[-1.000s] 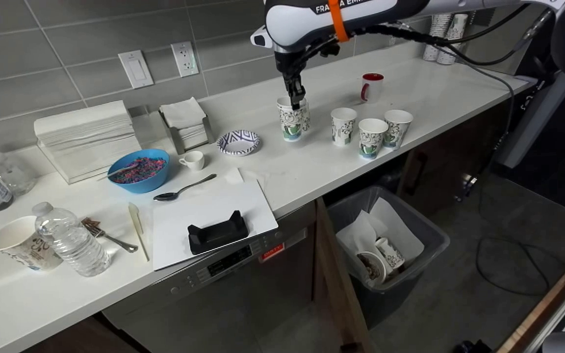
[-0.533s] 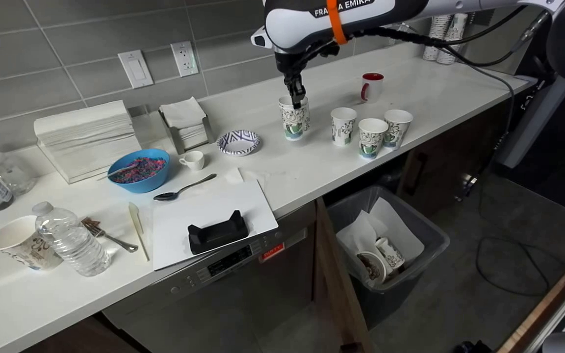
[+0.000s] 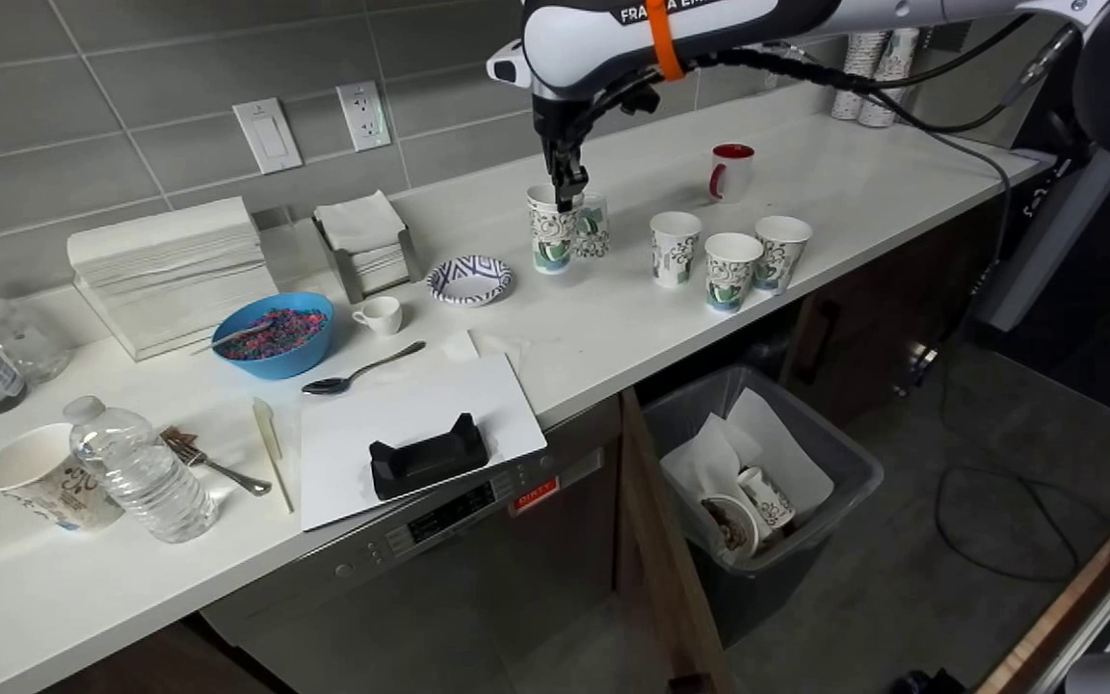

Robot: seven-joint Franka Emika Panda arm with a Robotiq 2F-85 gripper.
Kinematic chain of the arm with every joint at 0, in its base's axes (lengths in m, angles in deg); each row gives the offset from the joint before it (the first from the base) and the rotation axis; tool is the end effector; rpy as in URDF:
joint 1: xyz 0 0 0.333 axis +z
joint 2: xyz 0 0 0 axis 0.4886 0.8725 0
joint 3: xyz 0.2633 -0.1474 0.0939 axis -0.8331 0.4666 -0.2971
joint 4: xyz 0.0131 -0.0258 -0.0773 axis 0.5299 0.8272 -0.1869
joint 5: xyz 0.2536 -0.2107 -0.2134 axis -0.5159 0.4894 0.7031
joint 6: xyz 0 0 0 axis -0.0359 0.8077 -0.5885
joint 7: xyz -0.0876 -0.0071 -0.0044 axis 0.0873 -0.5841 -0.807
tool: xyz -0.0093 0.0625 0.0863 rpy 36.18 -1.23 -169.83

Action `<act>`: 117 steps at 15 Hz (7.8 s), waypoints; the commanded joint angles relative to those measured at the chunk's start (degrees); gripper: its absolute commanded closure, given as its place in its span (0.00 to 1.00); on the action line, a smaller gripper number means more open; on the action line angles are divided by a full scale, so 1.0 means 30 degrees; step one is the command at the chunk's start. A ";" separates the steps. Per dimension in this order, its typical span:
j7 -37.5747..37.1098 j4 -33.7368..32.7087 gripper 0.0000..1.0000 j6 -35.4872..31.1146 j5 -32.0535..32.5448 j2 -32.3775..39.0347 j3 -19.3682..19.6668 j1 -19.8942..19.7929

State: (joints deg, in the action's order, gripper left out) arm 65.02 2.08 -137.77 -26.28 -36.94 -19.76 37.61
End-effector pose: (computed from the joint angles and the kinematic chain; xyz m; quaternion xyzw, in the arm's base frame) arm 0.7310 0.1705 0.4627 0.7770 0.6175 0.0603 0.1066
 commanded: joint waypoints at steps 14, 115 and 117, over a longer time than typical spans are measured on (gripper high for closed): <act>-0.0410 0.0782 0.99 0.2338 0.2632 -0.0590 0.0706 0.0807; 0.1764 0.1162 0.99 -0.0727 0.1142 -0.1273 -0.0411 0.0084; 0.2041 0.1104 0.99 -0.0619 0.0868 -0.1418 -0.0569 -0.0060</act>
State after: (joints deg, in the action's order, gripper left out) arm 69.09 4.77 -140.17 -21.81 -39.81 -20.41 38.44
